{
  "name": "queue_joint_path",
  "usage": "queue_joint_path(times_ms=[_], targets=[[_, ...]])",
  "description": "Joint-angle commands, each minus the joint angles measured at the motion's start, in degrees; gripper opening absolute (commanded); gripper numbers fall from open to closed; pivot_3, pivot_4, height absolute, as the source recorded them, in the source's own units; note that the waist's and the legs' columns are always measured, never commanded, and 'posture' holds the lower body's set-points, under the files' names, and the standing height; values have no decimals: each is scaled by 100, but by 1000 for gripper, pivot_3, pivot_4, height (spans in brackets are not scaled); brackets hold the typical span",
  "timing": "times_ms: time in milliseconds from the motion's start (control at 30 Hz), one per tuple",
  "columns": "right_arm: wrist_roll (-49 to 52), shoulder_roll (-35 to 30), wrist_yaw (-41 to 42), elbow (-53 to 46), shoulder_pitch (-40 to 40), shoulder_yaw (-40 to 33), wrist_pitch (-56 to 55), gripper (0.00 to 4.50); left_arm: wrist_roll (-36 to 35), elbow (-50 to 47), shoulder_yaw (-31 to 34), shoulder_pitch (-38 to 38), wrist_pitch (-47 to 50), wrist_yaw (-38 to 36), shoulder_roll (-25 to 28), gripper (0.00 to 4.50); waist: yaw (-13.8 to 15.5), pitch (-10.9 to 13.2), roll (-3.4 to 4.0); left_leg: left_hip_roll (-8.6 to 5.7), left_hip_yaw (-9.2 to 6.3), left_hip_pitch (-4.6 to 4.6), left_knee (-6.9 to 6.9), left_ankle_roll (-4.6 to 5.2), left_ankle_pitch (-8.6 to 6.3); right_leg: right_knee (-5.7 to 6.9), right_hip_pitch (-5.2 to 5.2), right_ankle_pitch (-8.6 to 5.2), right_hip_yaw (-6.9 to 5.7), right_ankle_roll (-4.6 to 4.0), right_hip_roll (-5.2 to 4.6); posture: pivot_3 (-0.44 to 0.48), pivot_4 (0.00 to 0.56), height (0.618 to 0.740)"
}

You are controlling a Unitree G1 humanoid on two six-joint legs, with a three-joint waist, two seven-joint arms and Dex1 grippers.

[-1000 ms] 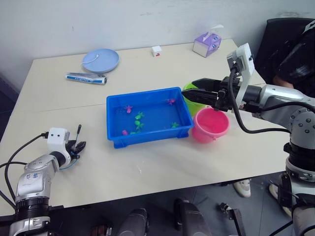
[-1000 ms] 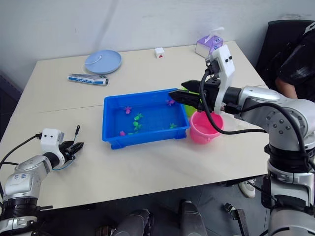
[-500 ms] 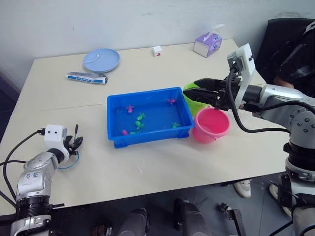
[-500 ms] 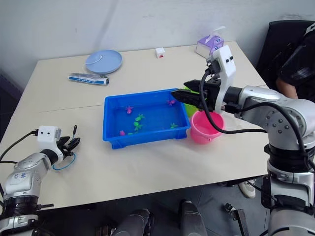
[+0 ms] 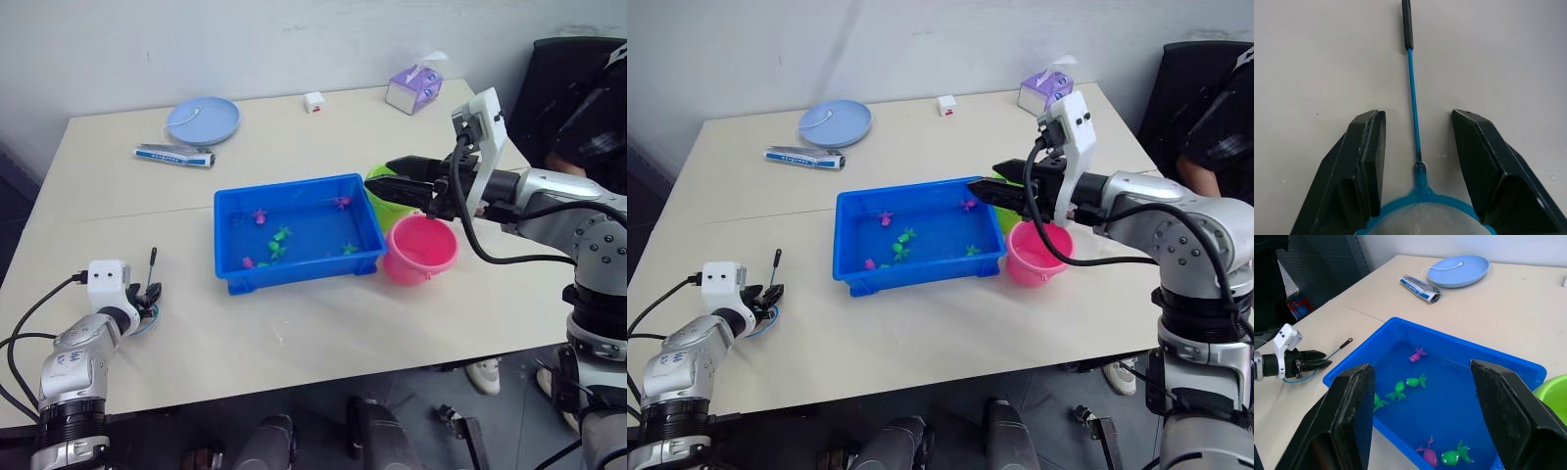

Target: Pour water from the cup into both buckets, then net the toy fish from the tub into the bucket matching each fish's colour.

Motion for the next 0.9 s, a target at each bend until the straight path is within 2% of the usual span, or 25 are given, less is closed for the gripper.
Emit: queue_joint_path(times_ms=[33,167,333,633,867,900], targets=[[293,2,178,-377,-201,-106,134,4288,20,-2,88,52,133,69,17,2399,0,0,0,0,0,0,0,0,0,0,0,0,0,0,0,0,150,740],[602,-138,581,-883,-151,61,323,4288,26,67,56,2,144,38,22,2399,2,0,0,2,-1,0,0,-1,1,4,-2,0,0,0,1,0,150,740],[328,-542,1277,-1499,90,665,148,4288,36,151,10,-83,145,18,18,2399,7,-3,-5,0,0,2,1,-1,1,5,1,0,0,0,-1,0,150,740],[-759,-736,1911,-1493,288,1388,-682,4288,14,144,11,-88,204,9,-6,2399,9,-5,-8,-3,2,8,3,-4,4,15,1,0,-2,0,-2,0,150,740],[-1102,-669,2069,-1388,294,1458,-847,4288,-25,87,-17,-16,397,-11,-32,2399,9,-5,-8,-5,3,8,3,-4,4,15,1,0,-2,0,-3,0,150,740],[-1123,-662,2079,-1382,294,1455,-851,4320,-23,82,-23,-12,418,-13,-31,2138,9,-5,-8,-5,3,8,3,-4,4,15,1,0,-3,0,-3,0,150,740]])
